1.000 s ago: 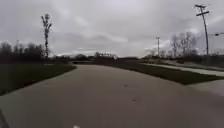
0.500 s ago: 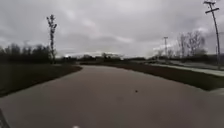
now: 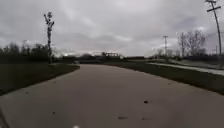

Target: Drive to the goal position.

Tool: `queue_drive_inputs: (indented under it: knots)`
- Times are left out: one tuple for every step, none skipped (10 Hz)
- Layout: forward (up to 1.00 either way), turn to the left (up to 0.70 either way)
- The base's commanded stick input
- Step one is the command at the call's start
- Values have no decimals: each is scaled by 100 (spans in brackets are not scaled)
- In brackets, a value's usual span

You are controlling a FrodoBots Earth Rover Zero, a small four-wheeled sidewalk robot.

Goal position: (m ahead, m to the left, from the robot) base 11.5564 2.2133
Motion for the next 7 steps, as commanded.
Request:
queue_drive_inputs:
  knots:
    - [100, 0]
    - [100, 0]
    - [100, 0]
    - [100, 0]
    - [100, 0]
    - [100, 0]
    - [100, 0]
